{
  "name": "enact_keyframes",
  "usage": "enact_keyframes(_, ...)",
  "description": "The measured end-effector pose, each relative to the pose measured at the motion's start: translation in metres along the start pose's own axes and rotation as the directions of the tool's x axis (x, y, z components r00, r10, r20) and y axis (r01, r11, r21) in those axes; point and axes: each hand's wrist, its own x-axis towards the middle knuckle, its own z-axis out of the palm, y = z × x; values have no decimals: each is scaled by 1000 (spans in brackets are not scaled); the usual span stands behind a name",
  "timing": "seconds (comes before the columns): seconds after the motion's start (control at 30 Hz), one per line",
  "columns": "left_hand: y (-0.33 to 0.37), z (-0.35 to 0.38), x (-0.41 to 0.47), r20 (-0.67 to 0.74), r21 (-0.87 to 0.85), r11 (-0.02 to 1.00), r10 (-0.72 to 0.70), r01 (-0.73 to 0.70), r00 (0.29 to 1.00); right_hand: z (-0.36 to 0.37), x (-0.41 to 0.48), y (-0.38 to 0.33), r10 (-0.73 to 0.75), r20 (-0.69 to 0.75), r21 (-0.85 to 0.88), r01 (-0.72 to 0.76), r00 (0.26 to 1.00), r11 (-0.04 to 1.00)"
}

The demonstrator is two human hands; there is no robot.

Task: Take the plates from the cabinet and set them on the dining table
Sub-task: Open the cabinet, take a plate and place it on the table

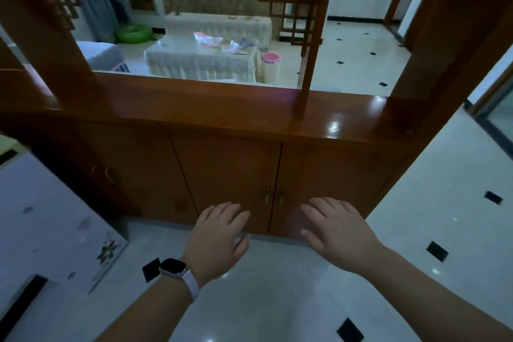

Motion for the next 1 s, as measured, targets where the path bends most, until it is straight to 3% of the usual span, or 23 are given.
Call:
enact_keyframes(0.33, -36, 57, 74, 78, -116, 993, 32, -23, 996, 48, 62, 24, 63, -12, 91, -62, 998, 994)
enact_keyframes(0.67, -46, 154, 154, 337, -229, 956, -98, 182, 936, 141, 155, 68, 121, 158, 325, -168, 980, 931)
enact_keyframes(0.77, -48, 187, 174, 410, -405, 810, -253, 424, 876, 170, 180, 81, 186, 224, 436, -269, 957, 859)
enact_keyframes(0.87, -50, 216, 189, 507, -474, 629, -378, 616, 775, 202, 206, 91, 216, 344, 506, -374, 914, 777)
enact_keyframes(0.93, -50, 235, 193, 572, -485, 519, -420, 704, 704, 221, 220, 93, 257, 436, 569, -485, 863, 664)
enact_keyframes(1.0, -51, 254, 196, 630, -481, 384, -474, 788, 616, 239, 232, 92, 302, 527, 635, -604, 794, 481)
